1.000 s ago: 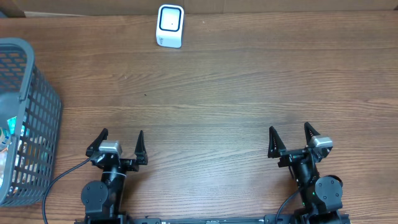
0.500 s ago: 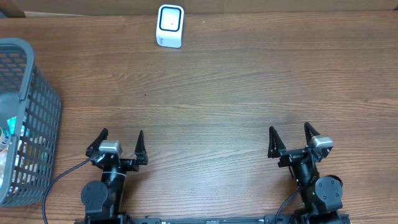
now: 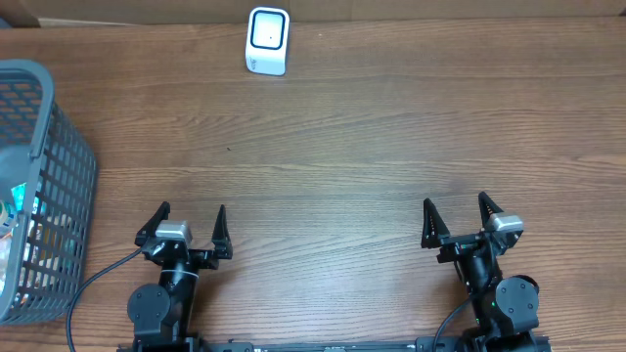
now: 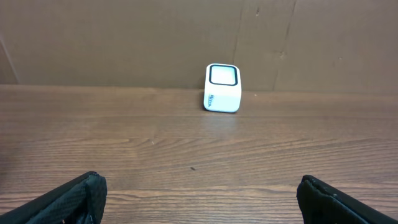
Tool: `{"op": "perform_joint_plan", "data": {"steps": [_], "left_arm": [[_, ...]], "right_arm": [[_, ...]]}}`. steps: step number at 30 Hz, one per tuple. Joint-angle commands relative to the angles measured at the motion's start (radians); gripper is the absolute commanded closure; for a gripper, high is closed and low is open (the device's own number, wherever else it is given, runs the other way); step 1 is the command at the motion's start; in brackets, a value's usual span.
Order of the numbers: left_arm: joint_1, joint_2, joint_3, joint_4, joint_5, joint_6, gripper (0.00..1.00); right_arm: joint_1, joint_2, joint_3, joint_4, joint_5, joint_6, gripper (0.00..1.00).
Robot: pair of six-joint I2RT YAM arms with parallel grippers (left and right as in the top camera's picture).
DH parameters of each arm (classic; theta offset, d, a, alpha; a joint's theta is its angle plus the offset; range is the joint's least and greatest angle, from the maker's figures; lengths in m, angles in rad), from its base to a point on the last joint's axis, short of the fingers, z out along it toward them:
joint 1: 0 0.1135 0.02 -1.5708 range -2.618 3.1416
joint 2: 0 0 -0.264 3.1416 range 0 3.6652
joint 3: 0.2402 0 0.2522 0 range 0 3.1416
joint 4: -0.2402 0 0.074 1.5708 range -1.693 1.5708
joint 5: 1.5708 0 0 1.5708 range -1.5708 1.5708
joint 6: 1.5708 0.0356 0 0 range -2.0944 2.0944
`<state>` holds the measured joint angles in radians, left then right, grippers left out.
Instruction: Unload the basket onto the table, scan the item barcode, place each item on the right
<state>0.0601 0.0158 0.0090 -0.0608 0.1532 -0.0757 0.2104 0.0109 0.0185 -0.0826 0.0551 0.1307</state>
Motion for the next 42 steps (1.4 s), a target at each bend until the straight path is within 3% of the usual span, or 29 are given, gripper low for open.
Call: {"op": "perform_joint_plan", "data": {"steps": [1, 42], "left_arm": [[-0.004, -0.011, -0.004, -0.003, -0.006, -0.007, 0.0], [-0.004, -0.007, 0.032, 0.035, 0.005, -0.006, 0.0]], "right_arm": [[0.005, -0.008, -0.01, 0.003, -0.004, -0.001, 0.0], [0.005, -0.008, -0.01, 0.003, -0.004, -0.001, 0.0]]}}
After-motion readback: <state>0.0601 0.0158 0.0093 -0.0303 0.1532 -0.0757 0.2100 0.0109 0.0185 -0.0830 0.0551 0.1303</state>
